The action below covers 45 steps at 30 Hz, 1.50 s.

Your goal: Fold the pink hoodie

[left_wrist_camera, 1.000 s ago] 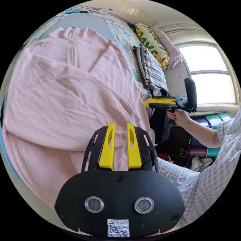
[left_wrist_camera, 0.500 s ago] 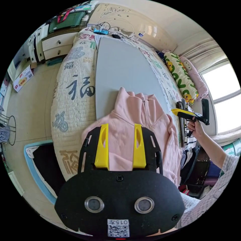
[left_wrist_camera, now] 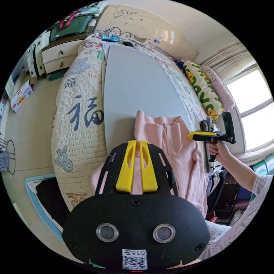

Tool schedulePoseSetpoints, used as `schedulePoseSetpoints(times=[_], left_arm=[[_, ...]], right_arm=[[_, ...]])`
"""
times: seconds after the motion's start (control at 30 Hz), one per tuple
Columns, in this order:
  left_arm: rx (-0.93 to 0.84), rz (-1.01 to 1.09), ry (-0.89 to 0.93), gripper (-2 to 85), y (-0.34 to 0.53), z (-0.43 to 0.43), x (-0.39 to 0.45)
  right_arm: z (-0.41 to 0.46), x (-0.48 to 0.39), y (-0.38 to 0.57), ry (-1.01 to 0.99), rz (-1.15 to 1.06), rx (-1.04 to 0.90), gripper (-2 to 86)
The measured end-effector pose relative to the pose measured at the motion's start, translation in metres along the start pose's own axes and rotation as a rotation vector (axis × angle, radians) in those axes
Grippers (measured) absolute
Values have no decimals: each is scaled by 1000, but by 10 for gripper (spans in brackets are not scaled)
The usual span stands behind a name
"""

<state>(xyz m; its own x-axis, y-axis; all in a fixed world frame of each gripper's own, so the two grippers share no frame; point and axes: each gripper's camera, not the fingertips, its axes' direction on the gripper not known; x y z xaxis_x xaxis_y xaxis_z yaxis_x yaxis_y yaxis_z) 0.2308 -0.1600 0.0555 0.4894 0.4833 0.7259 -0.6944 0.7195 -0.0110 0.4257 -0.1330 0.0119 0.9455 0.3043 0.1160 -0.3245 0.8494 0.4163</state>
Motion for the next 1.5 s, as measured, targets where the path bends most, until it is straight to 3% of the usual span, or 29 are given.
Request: schedulePoseSetpoints(times=[0.17, 0.27, 0.43, 0.63, 0.7, 0.73, 0.83, 0.93, 1.0, 1.1, 1.17, 1.23, 1.33, 1.5], left_arm=[[158, 67, 118, -1, 55, -70, 26], [221, 31, 195, -1, 118, -114, 39], [140, -65, 252, -1, 242, -138, 64], [-144, -417, 215, 10, 382, -66, 51], [-179, -560, 247, 20, 406, -49, 40], [-112, -620, 305, 30, 415, -48, 35], [-6, -671, 350, 76, 419, -44, 31], [-92, -649, 318, 117, 403, -18, 31], [-102, -592, 377, 109, 392, -2, 34], [-120, -560, 381, 34, 381, 14, 39], [-124, -519, 326, 20, 377, 16, 46], [-135, -493, 271, 15, 377, 21, 48], [-303, -353, 64, 15, 372, 50, 57], [-385, -265, 55, 34, 353, 59, 62]], right_arm=[[-84, -82, 88, -26, -230, 112, 36], [-124, -120, 171, -101, -243, 141, 21], [-125, -184, 324, -164, -243, 18, 10], [-32, -203, 467, -129, -59, -365, 13], [-30, -189, 488, -197, 80, -382, 2], [-40, -181, 500, -243, 167, -343, 0], [-64, -169, 519, -226, 306, -253, 23], [-62, -167, 524, -271, 400, -259, 117], [-58, -176, 522, -309, 408, -250, 127], [-54, -189, 521, -373, 450, -272, 107], [-66, -203, 527, -312, 444, -278, 60], [-75, -213, 534, -259, 416, -291, 20], [-84, -231, 548, -158, 354, -352, 3], [-163, -266, 584, -126, 278, -271, 1]])
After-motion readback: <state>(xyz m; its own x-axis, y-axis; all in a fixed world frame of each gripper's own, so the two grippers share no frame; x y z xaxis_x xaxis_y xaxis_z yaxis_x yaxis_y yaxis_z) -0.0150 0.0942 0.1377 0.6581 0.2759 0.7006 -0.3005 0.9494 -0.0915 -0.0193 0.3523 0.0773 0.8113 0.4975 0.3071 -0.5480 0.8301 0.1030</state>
